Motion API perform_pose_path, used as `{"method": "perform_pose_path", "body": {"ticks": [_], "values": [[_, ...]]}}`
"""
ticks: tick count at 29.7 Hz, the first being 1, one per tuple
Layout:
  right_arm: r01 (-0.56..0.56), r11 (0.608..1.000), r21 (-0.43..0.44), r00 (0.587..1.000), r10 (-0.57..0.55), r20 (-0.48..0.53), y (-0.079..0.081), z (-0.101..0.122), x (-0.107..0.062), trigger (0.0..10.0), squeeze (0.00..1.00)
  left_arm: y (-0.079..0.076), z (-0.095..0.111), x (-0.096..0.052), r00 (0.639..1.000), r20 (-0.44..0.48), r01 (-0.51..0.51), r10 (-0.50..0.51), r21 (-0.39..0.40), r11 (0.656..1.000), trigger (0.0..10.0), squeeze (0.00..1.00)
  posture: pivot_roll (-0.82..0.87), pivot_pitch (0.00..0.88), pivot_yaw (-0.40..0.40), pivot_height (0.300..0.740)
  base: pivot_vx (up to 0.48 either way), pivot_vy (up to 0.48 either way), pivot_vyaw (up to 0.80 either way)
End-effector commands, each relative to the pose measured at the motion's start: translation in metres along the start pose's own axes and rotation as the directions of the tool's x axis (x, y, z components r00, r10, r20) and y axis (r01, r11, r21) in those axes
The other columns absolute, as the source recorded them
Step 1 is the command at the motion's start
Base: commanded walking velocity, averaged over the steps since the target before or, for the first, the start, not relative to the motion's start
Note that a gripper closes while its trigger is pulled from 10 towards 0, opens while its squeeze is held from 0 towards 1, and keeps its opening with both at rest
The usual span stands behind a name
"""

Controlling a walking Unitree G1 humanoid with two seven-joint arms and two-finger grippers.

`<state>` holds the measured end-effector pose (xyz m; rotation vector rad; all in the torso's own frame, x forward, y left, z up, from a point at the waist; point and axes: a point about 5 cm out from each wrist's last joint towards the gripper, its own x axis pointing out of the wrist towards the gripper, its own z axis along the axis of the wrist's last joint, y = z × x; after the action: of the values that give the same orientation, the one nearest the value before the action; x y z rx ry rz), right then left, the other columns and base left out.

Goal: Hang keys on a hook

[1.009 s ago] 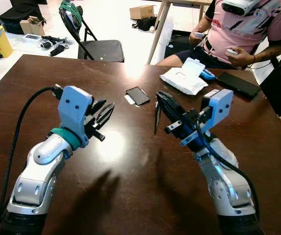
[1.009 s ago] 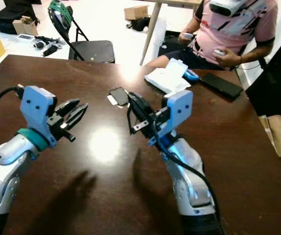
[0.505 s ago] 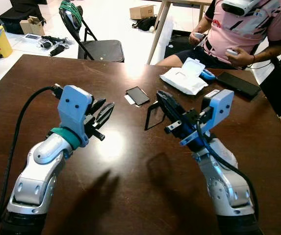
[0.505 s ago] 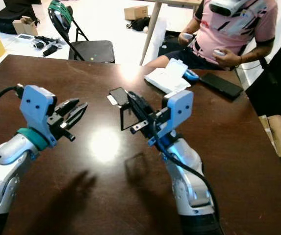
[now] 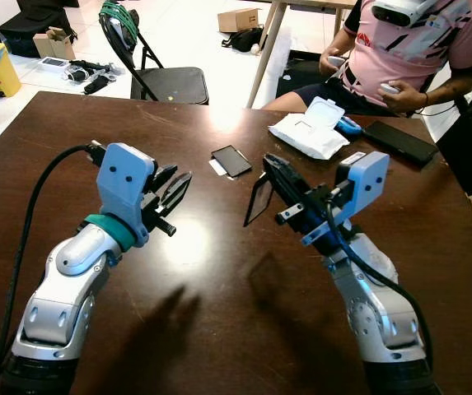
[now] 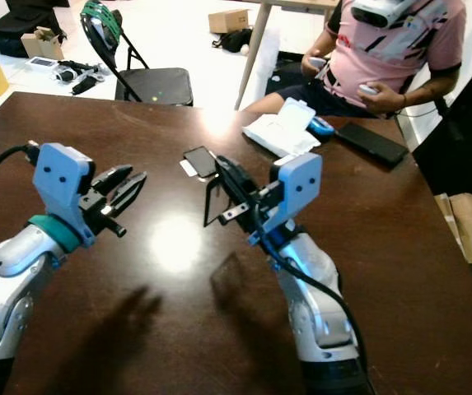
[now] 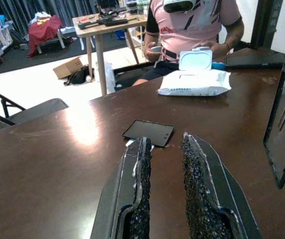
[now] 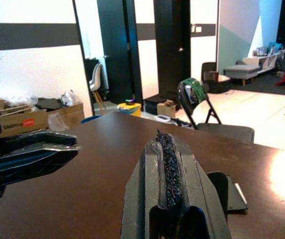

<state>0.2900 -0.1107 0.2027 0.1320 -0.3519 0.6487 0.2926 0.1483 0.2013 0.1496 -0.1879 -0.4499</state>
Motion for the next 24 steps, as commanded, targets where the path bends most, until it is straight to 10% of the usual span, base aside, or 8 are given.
{"method": "perform_pose_path", "body": {"ticks": [1, 24], "values": [[-0.025, 1.000, 0.010, 0.999, 0.025, -0.023, 0.0064, -0.0030, -0.0011, 10.0, 0.00, 0.0018, 0.0001, -0.0011, 1.000, -0.004, -0.003, 0.003, -0.001, 1.000, 10.0, 0.00, 0.01, 0.000, 0.048, 0.740, -0.356, 0.000, 0.00], [-0.031, 0.999, 0.008, 0.999, 0.031, -0.026, 0.0086, -0.0027, -0.0006, 10.0, 0.00, 0.0022, 0.0005, -0.0011, 1.000, -0.002, -0.006, 0.006, 0.000, 1.000, 10.0, 0.00, 0.02, 0.000, 0.047, 0.740, -0.360, 0.000, 0.00]]}}
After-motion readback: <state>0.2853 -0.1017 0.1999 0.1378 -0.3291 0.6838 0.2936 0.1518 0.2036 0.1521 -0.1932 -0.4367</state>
